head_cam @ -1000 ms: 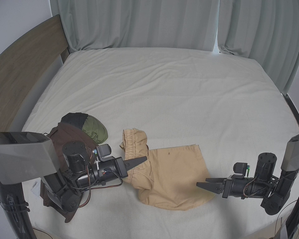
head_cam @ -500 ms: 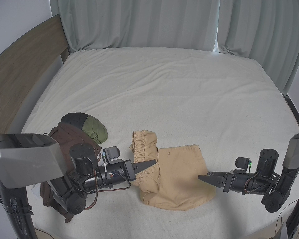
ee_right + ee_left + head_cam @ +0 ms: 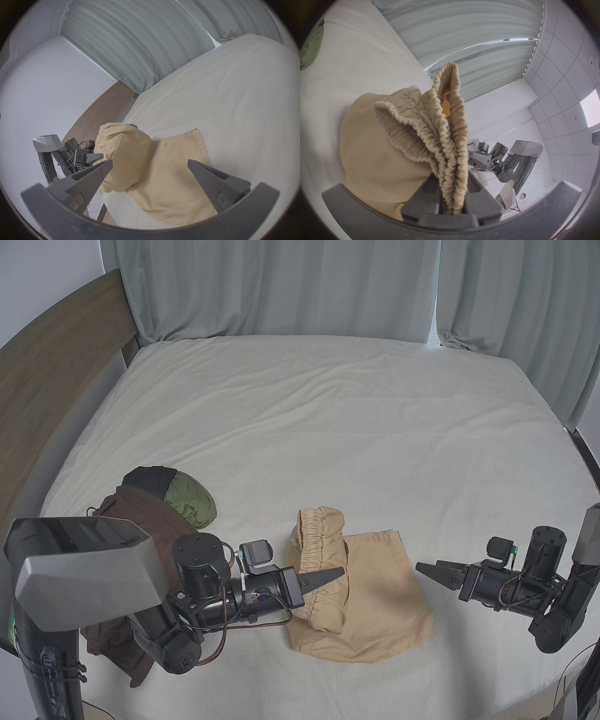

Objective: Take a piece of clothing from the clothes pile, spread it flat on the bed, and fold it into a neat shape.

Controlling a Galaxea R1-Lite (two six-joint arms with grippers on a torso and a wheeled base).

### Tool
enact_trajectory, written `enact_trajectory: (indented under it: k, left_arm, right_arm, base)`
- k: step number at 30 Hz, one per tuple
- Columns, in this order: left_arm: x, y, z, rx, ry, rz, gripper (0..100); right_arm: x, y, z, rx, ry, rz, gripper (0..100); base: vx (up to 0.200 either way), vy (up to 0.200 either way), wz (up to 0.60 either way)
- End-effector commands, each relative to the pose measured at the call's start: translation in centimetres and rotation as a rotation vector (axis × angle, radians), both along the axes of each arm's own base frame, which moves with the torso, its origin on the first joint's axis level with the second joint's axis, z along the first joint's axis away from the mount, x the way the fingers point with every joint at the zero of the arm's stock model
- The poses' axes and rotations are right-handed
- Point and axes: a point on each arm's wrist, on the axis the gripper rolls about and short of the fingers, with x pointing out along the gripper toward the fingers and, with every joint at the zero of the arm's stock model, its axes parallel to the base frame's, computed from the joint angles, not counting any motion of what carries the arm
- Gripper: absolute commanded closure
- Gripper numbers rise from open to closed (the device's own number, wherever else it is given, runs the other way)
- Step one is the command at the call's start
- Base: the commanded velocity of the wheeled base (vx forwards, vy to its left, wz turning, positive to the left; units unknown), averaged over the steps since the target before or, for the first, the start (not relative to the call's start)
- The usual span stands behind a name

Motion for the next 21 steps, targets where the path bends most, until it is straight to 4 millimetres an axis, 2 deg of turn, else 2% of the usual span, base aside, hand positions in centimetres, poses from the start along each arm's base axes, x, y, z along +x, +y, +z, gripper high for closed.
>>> enact_trajectory:
  k: [1, 9, 21]
  left_arm:
    - [0.1, -1.4, -1.9, 0.014, 0.039, -0.028, 100]
    - [0.5, -3.5, -3.1, 0.010, 0.030, -0.032, 100]
    - [0.4, -4.4, -3.3, -0.005, 0.048, -0.045, 100]
  right_arm:
    - [0.3, -0.4, 0.2, 0.003, -0.011, -0.015, 0]
    - [0.5, -0.7, 0.2, 0.005, -0.014, -0.029, 0]
    - [0.6, -0.7, 0.2, 0.005, -0.014, -0.031, 0]
  base:
    - [0.000, 0.000, 0.00]
    - [0.000, 0.000, 0.00]
    - [0.000, 0.000, 0.00]
